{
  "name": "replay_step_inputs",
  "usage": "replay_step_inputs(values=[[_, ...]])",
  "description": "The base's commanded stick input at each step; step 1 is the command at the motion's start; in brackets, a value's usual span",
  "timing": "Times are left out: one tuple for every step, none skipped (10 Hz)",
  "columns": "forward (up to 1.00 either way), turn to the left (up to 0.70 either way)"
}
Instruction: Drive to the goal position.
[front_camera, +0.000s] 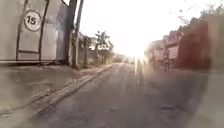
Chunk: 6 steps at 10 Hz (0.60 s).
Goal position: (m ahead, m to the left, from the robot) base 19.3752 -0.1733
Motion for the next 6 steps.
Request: replay_step_inputs(values=[[1.00, -0.40], [1.00, -0.40], [1.00, -0.39], [1.00, -0.30], [1.00, -0.22], [1.00, -0.14]])
